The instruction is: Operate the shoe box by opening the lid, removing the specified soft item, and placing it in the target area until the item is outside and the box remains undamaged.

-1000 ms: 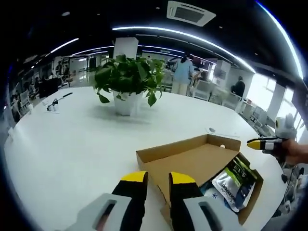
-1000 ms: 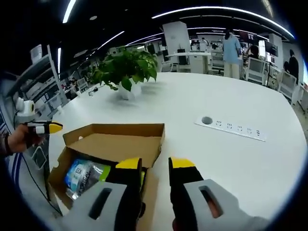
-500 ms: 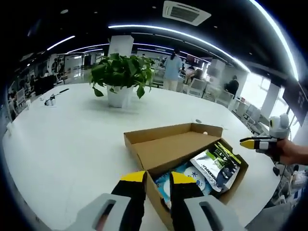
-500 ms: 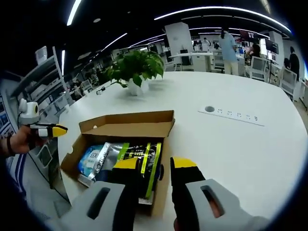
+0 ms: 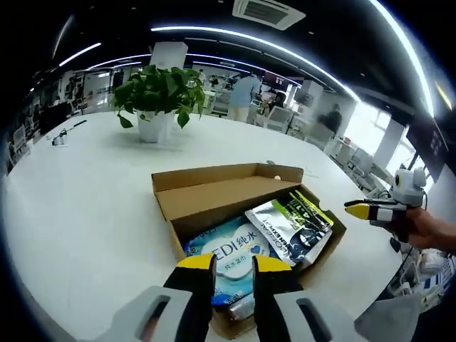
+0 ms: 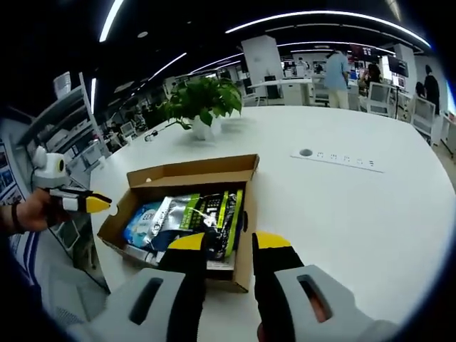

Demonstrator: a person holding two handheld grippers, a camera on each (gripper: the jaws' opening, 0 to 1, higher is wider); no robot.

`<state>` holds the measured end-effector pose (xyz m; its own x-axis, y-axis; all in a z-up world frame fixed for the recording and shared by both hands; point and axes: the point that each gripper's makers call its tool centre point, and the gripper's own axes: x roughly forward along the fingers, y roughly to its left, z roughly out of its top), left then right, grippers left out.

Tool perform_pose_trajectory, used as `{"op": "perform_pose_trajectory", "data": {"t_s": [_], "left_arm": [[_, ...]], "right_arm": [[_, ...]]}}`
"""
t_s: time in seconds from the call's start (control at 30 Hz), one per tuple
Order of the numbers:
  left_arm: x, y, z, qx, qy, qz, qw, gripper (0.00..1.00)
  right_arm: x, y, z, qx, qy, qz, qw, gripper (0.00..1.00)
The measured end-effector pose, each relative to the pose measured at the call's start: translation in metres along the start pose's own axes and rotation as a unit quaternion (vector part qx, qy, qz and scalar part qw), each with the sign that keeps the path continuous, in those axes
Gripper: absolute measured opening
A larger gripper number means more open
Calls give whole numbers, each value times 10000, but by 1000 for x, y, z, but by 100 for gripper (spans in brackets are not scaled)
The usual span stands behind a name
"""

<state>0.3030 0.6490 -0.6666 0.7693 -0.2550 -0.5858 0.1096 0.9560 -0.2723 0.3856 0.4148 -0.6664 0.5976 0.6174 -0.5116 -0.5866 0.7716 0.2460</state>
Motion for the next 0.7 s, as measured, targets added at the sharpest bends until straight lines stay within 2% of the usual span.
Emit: {"op": "perform_pose_trajectory", "data": {"t_s": [0.4, 0.7], "left_arm": [[24, -20, -9, 26, 245, -249, 9994, 20], [50, -29, -11, -24, 430, -440, 9981, 21]], "right_arm": [[-19, -2, -12, 61, -45, -63, 10000, 23], [-33, -6, -22, 138, -36, -126, 9998, 25]]}}
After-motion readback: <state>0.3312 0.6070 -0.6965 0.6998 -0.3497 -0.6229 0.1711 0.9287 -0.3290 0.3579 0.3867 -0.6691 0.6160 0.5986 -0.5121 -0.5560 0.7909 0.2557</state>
